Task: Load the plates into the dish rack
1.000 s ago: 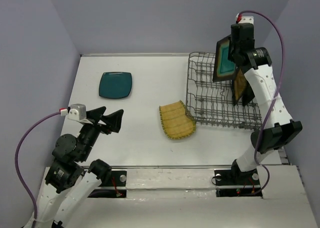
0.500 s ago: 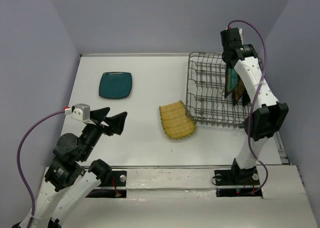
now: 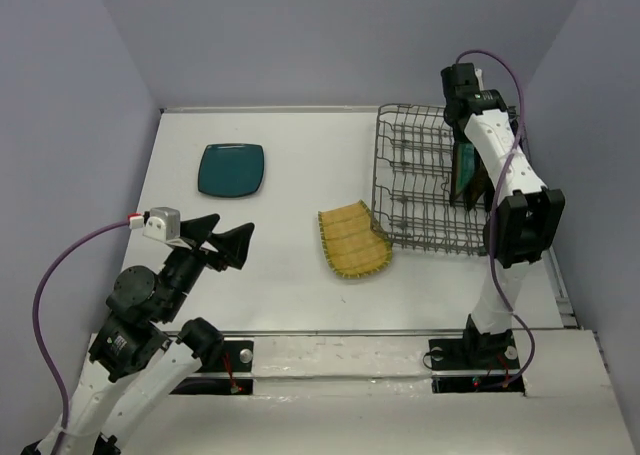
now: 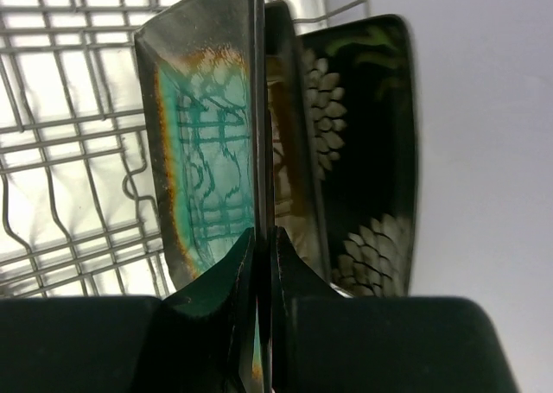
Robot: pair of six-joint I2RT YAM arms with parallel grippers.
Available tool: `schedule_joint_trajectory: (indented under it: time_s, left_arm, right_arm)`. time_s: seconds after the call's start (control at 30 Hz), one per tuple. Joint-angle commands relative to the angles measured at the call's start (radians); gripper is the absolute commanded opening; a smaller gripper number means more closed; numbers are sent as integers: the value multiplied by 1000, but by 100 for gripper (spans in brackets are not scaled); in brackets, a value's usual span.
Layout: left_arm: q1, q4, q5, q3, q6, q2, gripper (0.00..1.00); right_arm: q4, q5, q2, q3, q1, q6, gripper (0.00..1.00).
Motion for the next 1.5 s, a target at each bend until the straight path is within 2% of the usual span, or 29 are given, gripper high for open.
schedule_joint_trajectory:
  time_s: [0.0,0.4,0.47,0.6,0.67,0.7,0.8,0.9,1.0,1.03,1.2,1.47]
  left_arm:
    - [-6,27,-16,4,15,12,99]
    - [-6,24,-20,7,15,41,99]
    - [-2,24,-23,7,14,46,99]
    - [9,22,-23,7,12,66,99]
    - [15,21,-22,9,7,78,99]
    - [18,21,-19,9,9,81,99]
    - [32,24,-11,7,7,89,99]
    - [46,24,-9,7,4,101,99]
    - [55,22,-8,9,4,117,99]
    - [63,21,-9,10,1,120,99]
    - [93,24,-14,13,-3,149,99]
    - [164,28,-36,22,-48,221,99]
  right_arm:
    - [76,41,-20,58,-10,-24,7]
    - [75,10,71,93,-28,-26,7]
    - [91,23,80,91,-29,-24,12]
    - [131,14,80,93,-29,-39,28]
    - [131,-11,80,105,-29,-47,32]
    - [134,-17,79,105,-29,-52,40]
    - [137,6,88,108,-29,-49,53]
    - [144,-9,85,94,-29,-24,56]
    - [183,-42,34,61,-29,-7,61]
    - [195,-52,16,47,-29,2,66]
    - [293,-163,-168,-68,-29,76,79]
    - [630,-336,-490,-410,76,152,83]
